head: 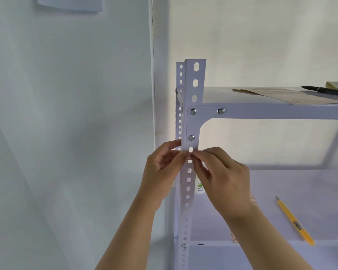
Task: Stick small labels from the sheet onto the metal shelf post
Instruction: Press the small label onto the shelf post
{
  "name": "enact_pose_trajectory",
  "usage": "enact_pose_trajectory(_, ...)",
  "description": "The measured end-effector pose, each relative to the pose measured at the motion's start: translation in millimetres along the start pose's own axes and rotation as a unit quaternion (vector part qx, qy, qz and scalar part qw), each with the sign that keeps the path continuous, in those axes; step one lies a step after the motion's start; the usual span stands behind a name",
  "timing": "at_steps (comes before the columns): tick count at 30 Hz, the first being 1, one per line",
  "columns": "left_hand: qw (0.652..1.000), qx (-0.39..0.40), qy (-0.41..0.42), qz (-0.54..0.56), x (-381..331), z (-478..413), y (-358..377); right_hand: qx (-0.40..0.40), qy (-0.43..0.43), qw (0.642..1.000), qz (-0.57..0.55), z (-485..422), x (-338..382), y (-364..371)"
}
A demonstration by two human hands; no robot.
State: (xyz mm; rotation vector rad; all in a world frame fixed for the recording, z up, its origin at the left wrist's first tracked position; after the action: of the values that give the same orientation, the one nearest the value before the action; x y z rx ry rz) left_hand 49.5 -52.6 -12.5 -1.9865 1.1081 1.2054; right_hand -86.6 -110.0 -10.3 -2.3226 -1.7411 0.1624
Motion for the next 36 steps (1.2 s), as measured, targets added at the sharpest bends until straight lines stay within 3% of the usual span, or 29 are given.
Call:
enact_pose_trajectory(16,0.999,0.033,-0.005,-0.042,1,-2,-7,0.053,0.111,0.986,-0.115,-1,3,2)
enact_pose_trajectory(32,0.995,-0.008,-0.001,-0.101,5,0,-6,0.036,0.116,0.981,-0.152,5,11,-2)
enact_pose_trajectory(36,0.982,-0.050,0.037,-0.179,1,6,-5,0.034,0.192,0.960,-0.200,2,13,-11)
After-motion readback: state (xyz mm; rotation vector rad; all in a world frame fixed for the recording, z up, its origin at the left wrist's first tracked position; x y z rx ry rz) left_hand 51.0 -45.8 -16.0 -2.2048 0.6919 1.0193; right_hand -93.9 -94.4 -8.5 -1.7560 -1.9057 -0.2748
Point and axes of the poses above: each hand's wrist, its own z-axis away from the middle knuckle, its own y-axis out of the palm, x = y × z, the point moved 2 cm from there along -z, towards the middle knuckle, and after that the axes turned 10 degrees about -z, right-handed, at the moved point
